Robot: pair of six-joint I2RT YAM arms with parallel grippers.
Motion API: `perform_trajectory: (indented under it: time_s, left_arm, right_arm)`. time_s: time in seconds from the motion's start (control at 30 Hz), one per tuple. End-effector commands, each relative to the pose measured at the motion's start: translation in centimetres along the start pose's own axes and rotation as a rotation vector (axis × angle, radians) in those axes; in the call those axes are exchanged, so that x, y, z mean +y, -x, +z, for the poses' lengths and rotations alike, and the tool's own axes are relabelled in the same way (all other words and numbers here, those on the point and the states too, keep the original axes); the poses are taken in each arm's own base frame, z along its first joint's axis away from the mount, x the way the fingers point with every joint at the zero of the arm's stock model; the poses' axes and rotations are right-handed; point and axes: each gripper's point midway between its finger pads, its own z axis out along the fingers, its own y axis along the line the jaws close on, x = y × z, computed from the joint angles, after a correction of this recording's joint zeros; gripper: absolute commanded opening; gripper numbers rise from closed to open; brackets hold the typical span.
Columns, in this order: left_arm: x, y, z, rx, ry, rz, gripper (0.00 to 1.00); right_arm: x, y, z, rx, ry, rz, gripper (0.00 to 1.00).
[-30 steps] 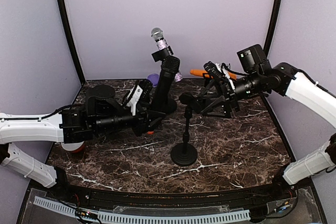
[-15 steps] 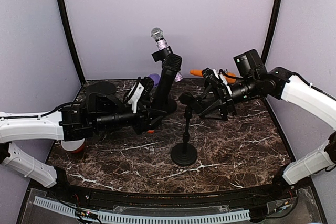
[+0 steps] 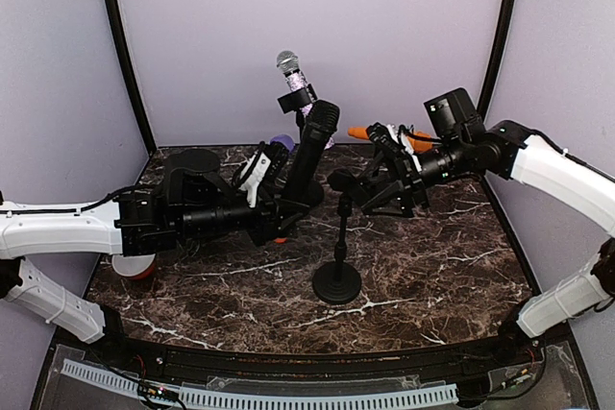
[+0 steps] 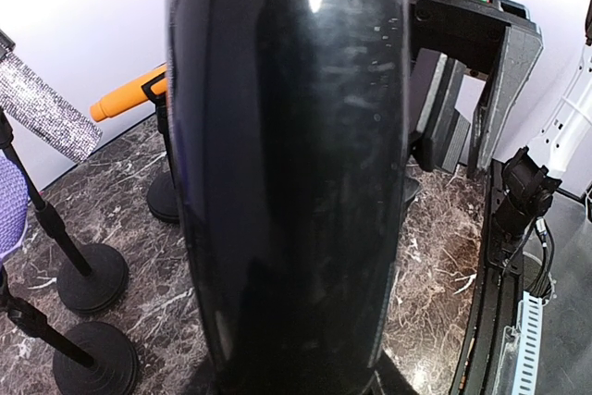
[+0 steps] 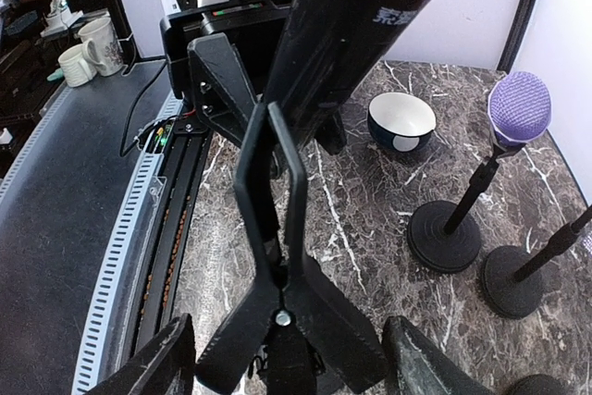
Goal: Attach the microphones to the stand
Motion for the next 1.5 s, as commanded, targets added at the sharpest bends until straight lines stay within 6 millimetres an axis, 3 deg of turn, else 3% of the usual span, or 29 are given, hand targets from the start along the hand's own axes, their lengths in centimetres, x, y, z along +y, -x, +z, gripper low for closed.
perform_trajectory:
  time_s: [0.0, 0.5, 0.73, 0.93, 1.2, 1.47]
  left_arm:
    - [-0.2, 3.1, -0.9, -0.084, -0.01, 0.012, 0.0]
    - [-0.4, 2.9, -0.7, -0.082, -0.018, 0.009, 0.0]
    - [-0.3, 2.7, -0.7, -0.076, -0.014, 0.011, 0.0]
    - [-0.5, 3.1, -0.7, -0.086, -0.027, 0.017, 0.0]
    - [-2.2, 4.4, -1.2, -0.108, -0.12, 0.065, 0.0]
    - [-3.3, 4.4, -0.8, -0.057, -0.177, 0.107, 0.0]
  right_arm:
    - [0.3, 2.1, -0.5, -0.036, 0.006, -0.075, 0.68]
    - [0.7, 1.3, 0.3, 0.006, 0.001, -0.102, 0.53]
    - [0.7, 1.4, 0.4, 0.012, -0.001, -0.112, 0.33]
    - [1.1, 1.8, 0.3, -0.001, 0.017, -0.106, 0.26]
    - [1.1, 1.5, 0.5, -0.004, 0.024, -0.092, 0.01]
    - [1.1, 1.8, 0.5, -0.018, 0.034, -0.081, 0.0]
